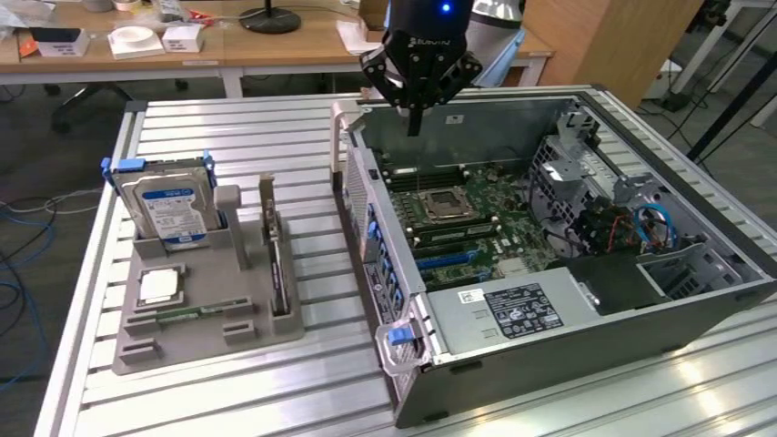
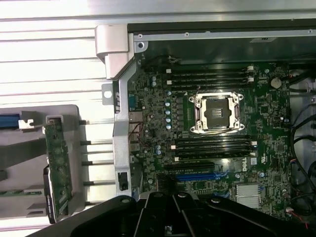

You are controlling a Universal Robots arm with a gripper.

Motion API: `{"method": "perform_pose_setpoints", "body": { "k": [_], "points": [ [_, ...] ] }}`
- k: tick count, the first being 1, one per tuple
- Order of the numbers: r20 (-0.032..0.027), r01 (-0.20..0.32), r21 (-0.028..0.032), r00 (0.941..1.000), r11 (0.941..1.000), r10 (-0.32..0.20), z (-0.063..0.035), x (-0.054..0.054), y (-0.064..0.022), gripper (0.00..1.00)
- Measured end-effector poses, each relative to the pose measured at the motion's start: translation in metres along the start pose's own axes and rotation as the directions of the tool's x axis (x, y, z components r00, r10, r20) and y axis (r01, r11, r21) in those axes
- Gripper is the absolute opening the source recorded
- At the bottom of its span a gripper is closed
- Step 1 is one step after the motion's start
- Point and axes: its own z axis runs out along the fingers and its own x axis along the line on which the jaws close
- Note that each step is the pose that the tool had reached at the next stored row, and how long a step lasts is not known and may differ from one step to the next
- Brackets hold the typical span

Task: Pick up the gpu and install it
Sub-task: 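Reach for the gpu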

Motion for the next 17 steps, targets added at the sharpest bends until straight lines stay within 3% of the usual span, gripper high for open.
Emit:
{"method": "perform_pose_setpoints", "body": {
  "k": [17],
  "points": [
    [0.0000, 0.000, 0.0000, 1.0000, 1.0000, 0.000, 0.0003, 0.0093, -0.0007, 0.11]
  ]
}}
